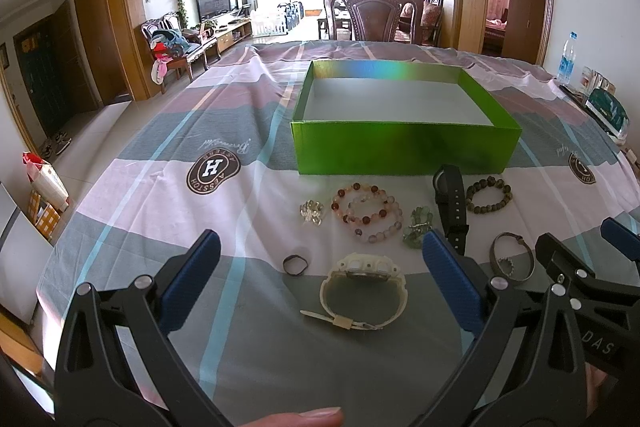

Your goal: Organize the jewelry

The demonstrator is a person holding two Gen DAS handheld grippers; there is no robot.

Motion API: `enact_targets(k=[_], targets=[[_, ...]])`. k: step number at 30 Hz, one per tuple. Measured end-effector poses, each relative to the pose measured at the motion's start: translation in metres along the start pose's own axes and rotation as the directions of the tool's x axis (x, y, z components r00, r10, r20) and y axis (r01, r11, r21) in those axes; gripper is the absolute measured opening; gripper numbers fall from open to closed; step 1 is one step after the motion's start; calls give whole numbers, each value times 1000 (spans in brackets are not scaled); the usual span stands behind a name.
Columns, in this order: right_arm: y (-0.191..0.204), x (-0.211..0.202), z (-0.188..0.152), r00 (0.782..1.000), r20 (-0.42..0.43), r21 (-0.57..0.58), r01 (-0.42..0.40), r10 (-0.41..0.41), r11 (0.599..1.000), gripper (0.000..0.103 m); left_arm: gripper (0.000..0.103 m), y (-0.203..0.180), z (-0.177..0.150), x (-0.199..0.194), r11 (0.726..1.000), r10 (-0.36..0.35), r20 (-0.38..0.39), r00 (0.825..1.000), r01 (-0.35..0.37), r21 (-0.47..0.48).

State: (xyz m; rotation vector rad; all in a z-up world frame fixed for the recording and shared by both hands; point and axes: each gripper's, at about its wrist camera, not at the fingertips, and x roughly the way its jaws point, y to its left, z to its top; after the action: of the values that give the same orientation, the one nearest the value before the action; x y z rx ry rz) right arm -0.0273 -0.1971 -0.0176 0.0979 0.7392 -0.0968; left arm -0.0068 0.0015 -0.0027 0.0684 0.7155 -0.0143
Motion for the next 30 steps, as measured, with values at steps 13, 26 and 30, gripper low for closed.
enact_targets(k=[13,26,30], targets=[[1,0,0,1000,-3,-1,-1,1,1000,100,100,2,1,1,1000,1,0,1000,-1,-2],[1,0,0,1000,-4,-2,-2,2,1000,100,100,2,1,1,1000,1,-1,1000,-1,-1],[3,-1,-1,1000,-5,-4,-4,4,1000,100,100,2,1,1,1000,2,-1,1000,-2,-2]])
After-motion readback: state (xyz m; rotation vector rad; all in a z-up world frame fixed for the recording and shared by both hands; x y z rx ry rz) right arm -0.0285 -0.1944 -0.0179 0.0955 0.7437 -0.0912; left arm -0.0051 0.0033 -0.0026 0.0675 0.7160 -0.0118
